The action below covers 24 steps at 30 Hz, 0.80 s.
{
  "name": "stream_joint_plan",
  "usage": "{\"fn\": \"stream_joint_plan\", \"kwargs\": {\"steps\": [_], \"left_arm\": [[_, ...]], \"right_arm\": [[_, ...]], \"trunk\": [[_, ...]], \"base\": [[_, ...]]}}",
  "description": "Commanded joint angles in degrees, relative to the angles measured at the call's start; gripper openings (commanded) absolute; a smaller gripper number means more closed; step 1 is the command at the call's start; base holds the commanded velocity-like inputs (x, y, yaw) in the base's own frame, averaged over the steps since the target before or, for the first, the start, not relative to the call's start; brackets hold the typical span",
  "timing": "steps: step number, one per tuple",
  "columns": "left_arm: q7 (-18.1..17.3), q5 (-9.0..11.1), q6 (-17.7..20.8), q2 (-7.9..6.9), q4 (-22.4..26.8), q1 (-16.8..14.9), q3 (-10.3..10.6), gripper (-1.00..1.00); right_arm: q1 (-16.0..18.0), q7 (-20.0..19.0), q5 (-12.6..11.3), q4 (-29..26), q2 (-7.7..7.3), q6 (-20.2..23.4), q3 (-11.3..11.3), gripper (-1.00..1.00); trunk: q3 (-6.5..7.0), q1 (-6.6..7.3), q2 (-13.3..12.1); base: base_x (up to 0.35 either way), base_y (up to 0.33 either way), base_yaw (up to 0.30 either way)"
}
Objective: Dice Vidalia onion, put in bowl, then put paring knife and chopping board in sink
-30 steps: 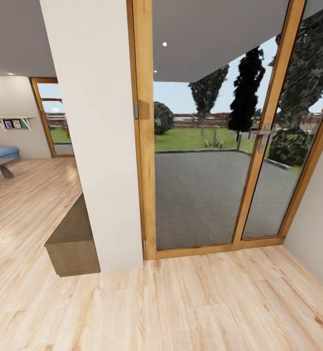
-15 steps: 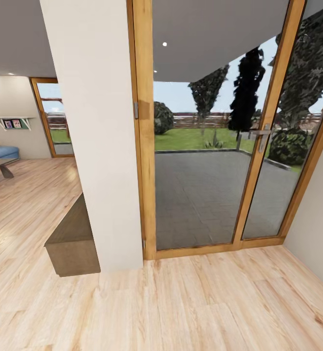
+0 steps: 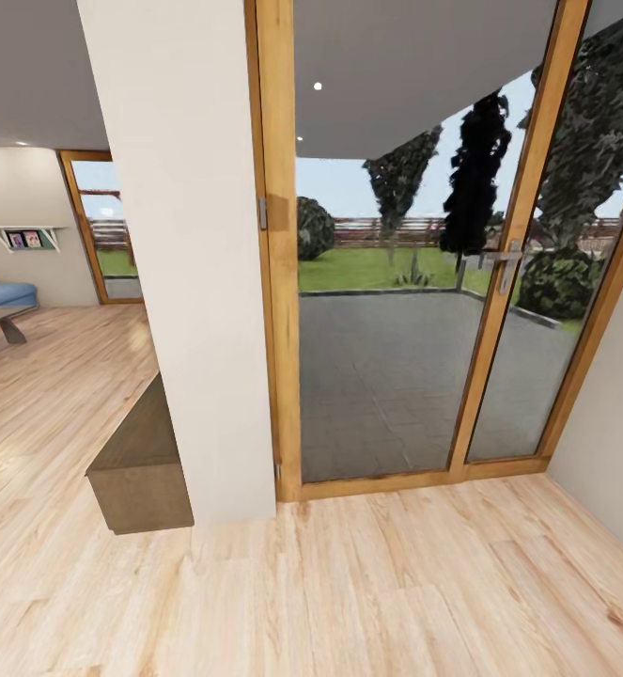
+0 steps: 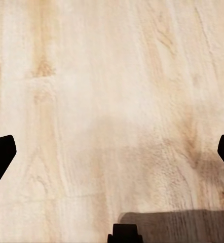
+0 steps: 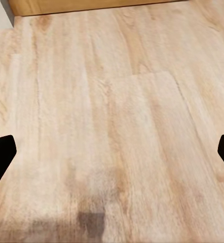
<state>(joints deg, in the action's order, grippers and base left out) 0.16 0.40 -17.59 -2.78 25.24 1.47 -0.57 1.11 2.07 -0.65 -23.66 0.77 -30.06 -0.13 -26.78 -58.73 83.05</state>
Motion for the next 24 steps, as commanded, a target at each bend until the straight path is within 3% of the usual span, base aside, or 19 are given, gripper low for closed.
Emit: {"fn": "stream_joint_plan", "kwargs": {"steps": [1, 24], "left_arm": [[0.02, 0.04, -0.07, 0.02, 0.06, 0.02, -0.05, 1.00], [0.07, 0.05, -0.16, 0.32, -1.93, 0.02, -0.05, 1.00]], "right_arm": [[0.03, 0.13, -0.06, 0.03, 0.02, -0.17, -0.02, 1.00], [0.03, 0.12, 0.16, -0.03, 0.08, -0.18, 0.17, 1.00]], "trunk": [[-0.04, 0.00, 0.03], [-0.04, 0.00, 0.03]], "base": [[0.000, 0.000, 0.000], [0.000, 0.000, 0.000]]}}
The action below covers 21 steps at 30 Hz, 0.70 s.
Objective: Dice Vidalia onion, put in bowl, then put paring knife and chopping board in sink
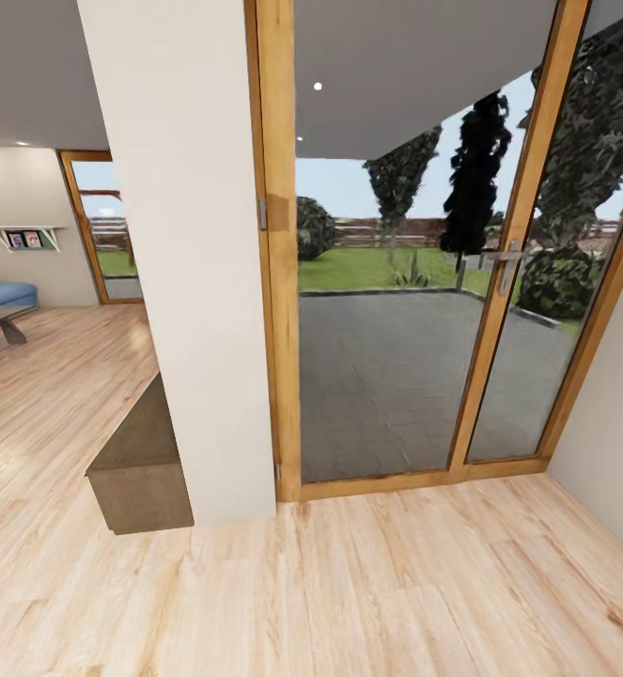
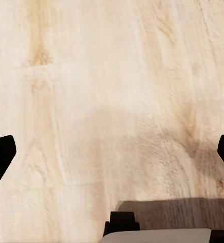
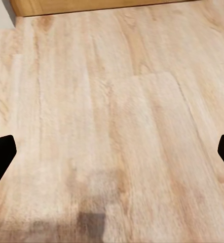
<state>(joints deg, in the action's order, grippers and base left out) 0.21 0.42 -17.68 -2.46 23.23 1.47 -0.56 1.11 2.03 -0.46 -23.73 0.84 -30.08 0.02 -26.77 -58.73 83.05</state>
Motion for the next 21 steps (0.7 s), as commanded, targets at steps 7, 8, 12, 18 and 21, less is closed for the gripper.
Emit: {"fn": "stream_joint_plan", "kwargs": {"steps": [7, 8, 12, 18, 21], "left_arm": [[-0.03, 0.03, -0.07, 0.06, -0.17, 0.02, 0.01, 1.00], [-0.03, 0.03, -0.07, 0.04, -0.18, 0.02, 0.00, 1.00], [-0.03, 0.05, -0.07, 0.06, -0.25, 0.02, 0.01, 1.00], [-0.03, 0.06, -0.10, 0.01, -0.29, 0.02, 0.04, 1.00], [-0.03, 0.10, -0.14, 0.00, -0.35, 0.02, 0.04, 1.00]], "right_arm": [[0.03, 0.02, -0.16, 0.16, -0.04, -0.23, -0.02, 1.00], [0.03, 0.04, -0.13, 0.16, -0.11, -0.24, -0.05, 1.00], [0.03, 0.07, -0.08, 0.17, -0.25, -0.24, -0.07, 1.00], [0.03, 0.08, -0.07, 0.17, -0.14, -0.24, -0.09, 1.00], [0.03, 0.08, -0.14, 0.17, -0.22, -0.24, -0.11, 1.00]], "trunk": [[0.27, 0.00, 0.03], [0.33, 0.00, 0.03], [0.55, 0.00, 0.03], [0.73, 0.00, 0.03], [0.75, 0.00, 0.03]], "base": [[0.000, 0.000, -0.134], [0.000, 0.000, -0.188], [0.000, 0.000, -0.217], [0.000, 0.000, -0.255], [0.000, 0.000, -0.272]]}}
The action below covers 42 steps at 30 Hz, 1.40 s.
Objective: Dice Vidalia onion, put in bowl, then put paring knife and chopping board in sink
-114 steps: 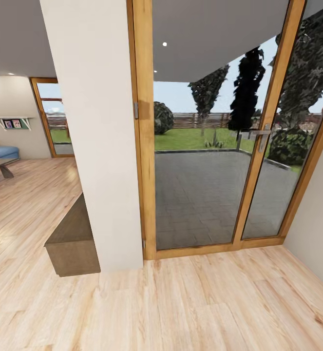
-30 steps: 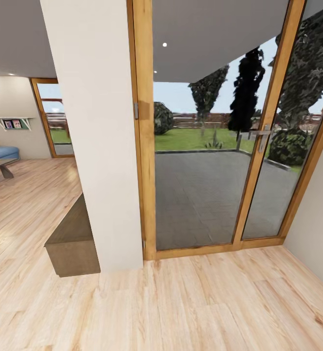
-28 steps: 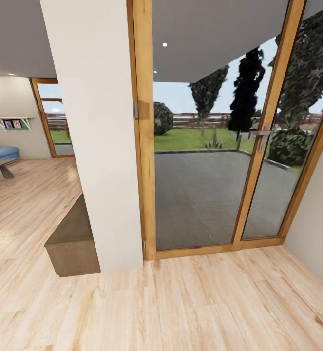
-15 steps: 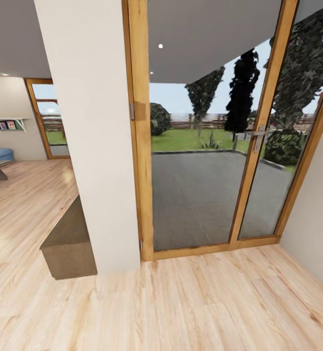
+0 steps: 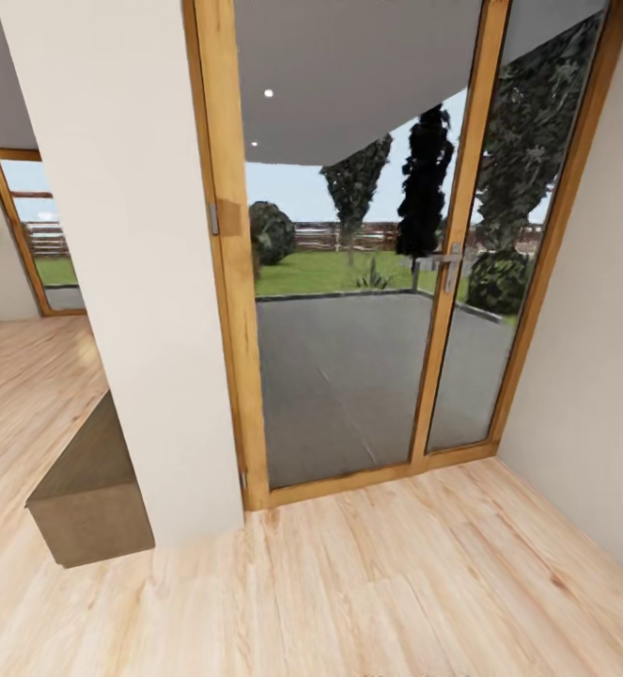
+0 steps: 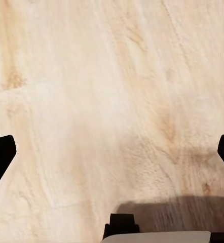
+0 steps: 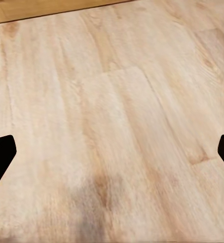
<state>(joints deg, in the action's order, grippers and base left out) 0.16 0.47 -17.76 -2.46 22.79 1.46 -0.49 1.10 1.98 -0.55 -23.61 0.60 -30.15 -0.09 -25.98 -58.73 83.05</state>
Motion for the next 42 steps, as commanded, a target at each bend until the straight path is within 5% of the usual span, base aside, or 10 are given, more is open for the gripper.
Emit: {"fn": "stream_joint_plan", "kwargs": {"steps": [1, 12, 42], "left_arm": [[0.02, 0.03, -0.07, 0.00, 0.08, 0.03, -0.04, 1.00], [-0.04, 0.05, 0.01, 0.00, -0.01, 0.03, 0.01, 1.00], [-0.07, -0.03, 0.00, 0.07, -0.98, 0.03, 0.22, 1.00]], "right_arm": [[0.04, 0.13, -0.06, 0.05, -0.01, -0.16, 0.00, 1.00], [0.04, 0.13, -0.07, 0.05, -0.07, -0.09, 0.00, 1.00], [0.04, 0.13, -0.07, 0.05, -0.11, -0.11, 0.00, 1.00]], "trunk": [[-0.05, 0.00, 0.03], [-0.04, 0.00, 0.03], [-0.04, 0.00, 0.03]], "base": [[0.000, 0.000, -0.275], [-0.105, 0.000, -0.280], [-0.330, 0.000, -0.282]]}}
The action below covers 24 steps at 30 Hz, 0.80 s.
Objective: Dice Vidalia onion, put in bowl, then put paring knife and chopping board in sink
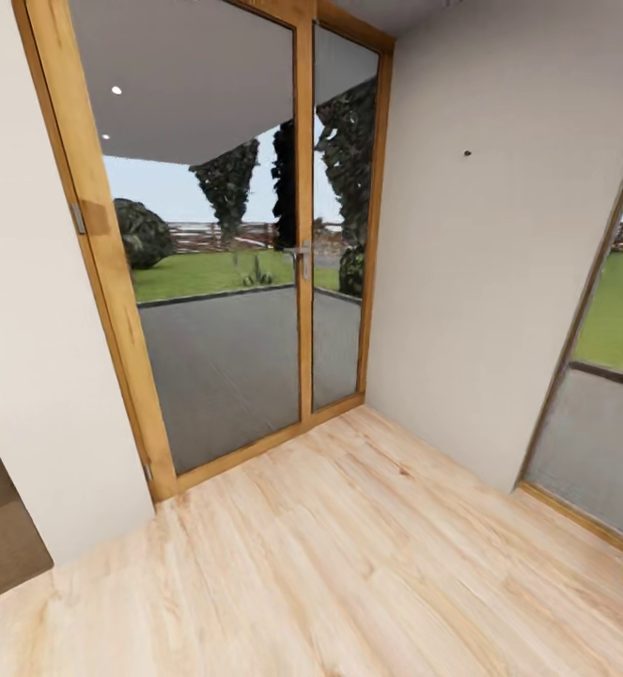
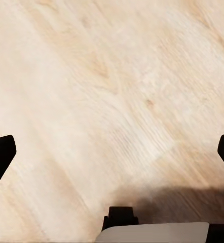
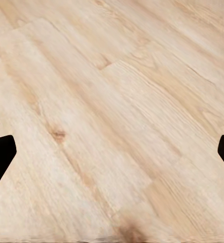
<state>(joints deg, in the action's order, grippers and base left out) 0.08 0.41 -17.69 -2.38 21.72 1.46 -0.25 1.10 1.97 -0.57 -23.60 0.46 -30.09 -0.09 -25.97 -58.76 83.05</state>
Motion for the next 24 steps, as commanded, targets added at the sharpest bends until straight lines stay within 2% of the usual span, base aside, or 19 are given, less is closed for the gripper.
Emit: {"fn": "stream_joint_plan", "kwargs": {"steps": [1, 12, 24], "left_arm": [[0.01, 0.03, -0.08, 0.00, 0.06, 0.03, -0.02, 1.00], [0.01, 0.03, -0.11, 0.00, -0.09, 0.03, -0.01, 1.00], [0.01, -0.03, -0.13, 0.00, -0.10, 0.03, 0.07, 1.00]], "right_arm": [[0.04, 0.14, -0.05, 0.04, 0.01, -0.17, 0.00, 1.00], [0.04, 0.14, -0.05, 0.04, -0.02, -0.15, 0.00, 1.00], [0.04, 0.14, -0.05, 0.04, -0.02, -0.17, 0.00, 1.00]], "trunk": [[-0.05, 0.03, 0.03], [-0.05, 0.03, 0.03], [-0.05, 0.03, 0.03]], "base": [[-0.337, 0.000, -0.282], [-0.337, -0.010, -0.282], [-0.329, -0.135, -0.282]]}}
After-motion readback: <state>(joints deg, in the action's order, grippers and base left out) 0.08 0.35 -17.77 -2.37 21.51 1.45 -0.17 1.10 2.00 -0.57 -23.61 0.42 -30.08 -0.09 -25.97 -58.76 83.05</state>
